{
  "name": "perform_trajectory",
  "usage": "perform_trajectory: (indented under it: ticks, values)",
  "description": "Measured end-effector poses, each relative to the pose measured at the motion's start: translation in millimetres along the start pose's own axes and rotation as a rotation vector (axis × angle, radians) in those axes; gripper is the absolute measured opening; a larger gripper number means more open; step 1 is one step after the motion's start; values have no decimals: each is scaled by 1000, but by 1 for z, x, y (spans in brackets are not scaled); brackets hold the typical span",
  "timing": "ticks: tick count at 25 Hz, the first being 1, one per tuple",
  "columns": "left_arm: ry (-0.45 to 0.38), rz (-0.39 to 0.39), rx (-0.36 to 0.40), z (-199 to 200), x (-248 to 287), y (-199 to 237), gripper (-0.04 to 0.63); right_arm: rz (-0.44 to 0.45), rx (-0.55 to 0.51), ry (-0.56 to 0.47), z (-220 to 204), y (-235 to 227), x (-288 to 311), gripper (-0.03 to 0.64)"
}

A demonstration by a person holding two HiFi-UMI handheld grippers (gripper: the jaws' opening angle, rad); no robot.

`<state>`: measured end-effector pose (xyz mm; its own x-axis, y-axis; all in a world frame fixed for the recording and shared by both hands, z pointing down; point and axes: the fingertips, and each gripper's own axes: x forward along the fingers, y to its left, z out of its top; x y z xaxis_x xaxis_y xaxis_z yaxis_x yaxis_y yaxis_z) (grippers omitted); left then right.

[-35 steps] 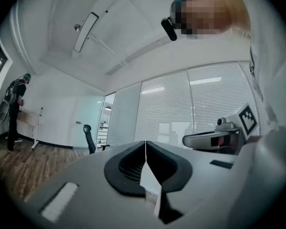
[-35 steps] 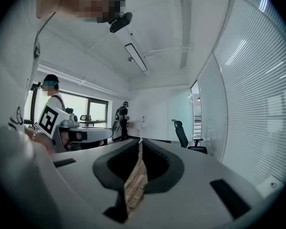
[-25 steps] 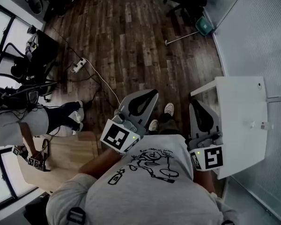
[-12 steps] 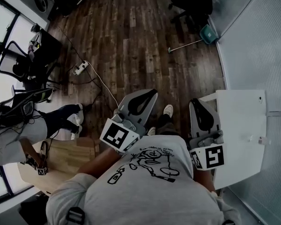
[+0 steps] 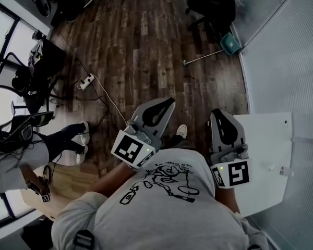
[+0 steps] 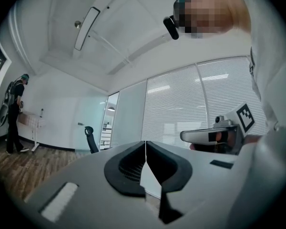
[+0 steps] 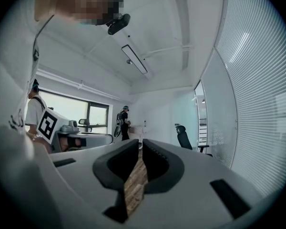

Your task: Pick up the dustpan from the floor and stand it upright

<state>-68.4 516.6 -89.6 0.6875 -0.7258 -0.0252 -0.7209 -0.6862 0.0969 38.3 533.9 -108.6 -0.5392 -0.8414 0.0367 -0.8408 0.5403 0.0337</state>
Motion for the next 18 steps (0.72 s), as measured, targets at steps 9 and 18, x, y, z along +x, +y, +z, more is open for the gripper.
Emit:
perform_trajectory:
  ticks: [9, 18]
  values:
    - [6, 9, 0, -2, 102, 15, 5, 10, -3, 7, -5, -93, 39, 23]
    - [-12, 85, 12, -2, 160, 33, 5, -16, -14, -7, -5, -169, 55, 23]
